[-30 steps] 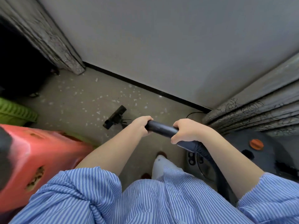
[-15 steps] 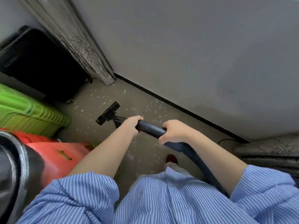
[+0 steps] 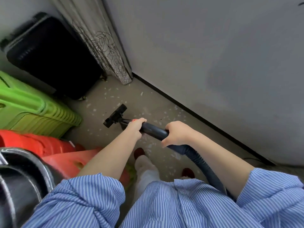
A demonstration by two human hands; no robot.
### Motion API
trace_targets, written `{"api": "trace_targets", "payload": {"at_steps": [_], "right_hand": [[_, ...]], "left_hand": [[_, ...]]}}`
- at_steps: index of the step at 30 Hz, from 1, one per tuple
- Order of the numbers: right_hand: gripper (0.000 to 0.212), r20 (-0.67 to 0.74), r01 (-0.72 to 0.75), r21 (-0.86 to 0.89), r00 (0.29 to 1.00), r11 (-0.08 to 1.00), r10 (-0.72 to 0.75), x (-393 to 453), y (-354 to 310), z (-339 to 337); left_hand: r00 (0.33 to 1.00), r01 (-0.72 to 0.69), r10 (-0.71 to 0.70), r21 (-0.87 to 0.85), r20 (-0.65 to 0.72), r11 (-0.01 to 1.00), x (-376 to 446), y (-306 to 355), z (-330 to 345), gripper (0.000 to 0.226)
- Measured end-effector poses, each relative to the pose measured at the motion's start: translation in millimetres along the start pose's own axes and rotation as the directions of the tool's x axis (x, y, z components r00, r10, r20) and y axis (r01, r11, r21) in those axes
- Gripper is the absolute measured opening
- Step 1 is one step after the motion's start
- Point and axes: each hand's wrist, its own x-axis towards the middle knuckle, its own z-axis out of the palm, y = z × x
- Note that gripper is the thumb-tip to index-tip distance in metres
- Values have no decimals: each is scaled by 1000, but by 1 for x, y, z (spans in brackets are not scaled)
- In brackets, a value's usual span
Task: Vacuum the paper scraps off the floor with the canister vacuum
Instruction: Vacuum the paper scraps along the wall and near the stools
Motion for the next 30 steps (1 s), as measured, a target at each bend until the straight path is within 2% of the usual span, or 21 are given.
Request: {"api": "trace_targets", "payload": {"at_steps": [8, 11, 14, 16, 21, 26, 30], "right_hand": [[23, 45, 9, -36, 999, 999, -8, 111, -120, -36], [36, 196, -33, 64, 980, 997, 20, 142, -146, -45], [43, 315, -58, 61, 949, 996, 36, 162, -160, -40], [44, 308, -77, 86, 950, 993, 47, 171, -164, -33], [42, 239, -123, 292, 970, 948, 52, 193, -172, -24], [39, 209, -68, 305, 978, 950, 3, 229, -186, -22], [35, 214, -66, 364, 977, 929, -15, 254, -192, -20]], "left_hand": [[999, 23, -24, -68, -21, 997, 77, 103, -96, 40], [998, 10, -18, -146, -54, 989, 103, 128, -125, 40], [996, 27, -47, -243, -78, 970, 124, 140, -147, 43], [996, 29, -50, -263, -70, 964, 135, 144, -154, 43], [997, 38, -55, -253, -61, 967, 159, 156, -166, 44], [987, 58, -91, -241, -130, 969, 192, 170, -181, 54], [982, 54, -96, -249, -161, 967, 208, 179, -191, 50]]}}
